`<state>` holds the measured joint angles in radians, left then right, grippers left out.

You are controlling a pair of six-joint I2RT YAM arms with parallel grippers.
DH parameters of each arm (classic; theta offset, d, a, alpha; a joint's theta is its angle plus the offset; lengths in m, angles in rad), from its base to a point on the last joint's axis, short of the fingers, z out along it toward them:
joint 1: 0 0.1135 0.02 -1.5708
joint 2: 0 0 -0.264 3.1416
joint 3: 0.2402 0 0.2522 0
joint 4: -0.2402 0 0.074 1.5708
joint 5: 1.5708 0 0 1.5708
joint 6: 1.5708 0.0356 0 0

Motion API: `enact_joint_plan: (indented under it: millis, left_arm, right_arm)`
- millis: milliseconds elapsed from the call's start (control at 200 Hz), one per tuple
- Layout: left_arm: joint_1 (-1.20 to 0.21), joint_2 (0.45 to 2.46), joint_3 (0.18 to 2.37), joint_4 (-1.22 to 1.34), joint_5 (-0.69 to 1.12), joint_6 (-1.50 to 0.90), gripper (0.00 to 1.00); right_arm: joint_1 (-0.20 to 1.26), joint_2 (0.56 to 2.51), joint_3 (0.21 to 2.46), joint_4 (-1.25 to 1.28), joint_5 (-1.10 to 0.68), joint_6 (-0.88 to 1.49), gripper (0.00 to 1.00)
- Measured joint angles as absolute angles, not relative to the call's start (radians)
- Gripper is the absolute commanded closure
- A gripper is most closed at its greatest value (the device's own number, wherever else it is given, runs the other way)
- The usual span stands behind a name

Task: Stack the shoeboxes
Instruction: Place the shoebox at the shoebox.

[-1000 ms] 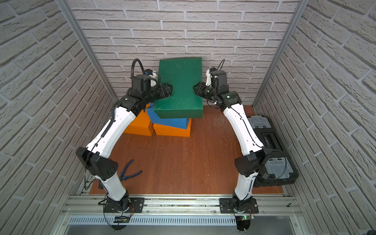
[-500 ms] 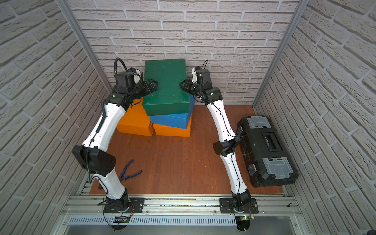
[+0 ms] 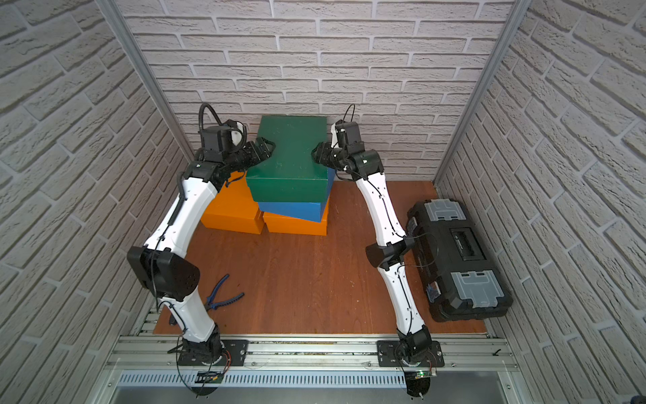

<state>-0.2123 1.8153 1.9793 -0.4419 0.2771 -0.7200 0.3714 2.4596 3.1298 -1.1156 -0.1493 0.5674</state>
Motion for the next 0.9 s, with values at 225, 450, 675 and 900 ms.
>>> enact_joint_plan:
  millis: [225,450,675,900]
  left_arm:
    - [-0.22,1.815,1.972,-0.438,0.319,-0.728,0.02]
    - [-0.221,1.813,1.969,-0.441,0.312,-0.713,0.02]
    - [-0.211,1.799,1.969,-0.442,0.301,-0.7,0.02]
    - [-0.196,1.793,1.97,-0.441,0.295,-0.701,0.02]
  right_arm:
    - [0.395,2.411,3.139,-1.264,-0.056,0.474,0.21]
    - [0.395,2.403,3.139,-1.292,-0.056,0.453,0.11]
    - [0.39,2.379,3.138,-1.347,-0.081,0.437,0.09]
    - [0.377,2.339,3.136,-1.423,-0.094,0.425,0.09]
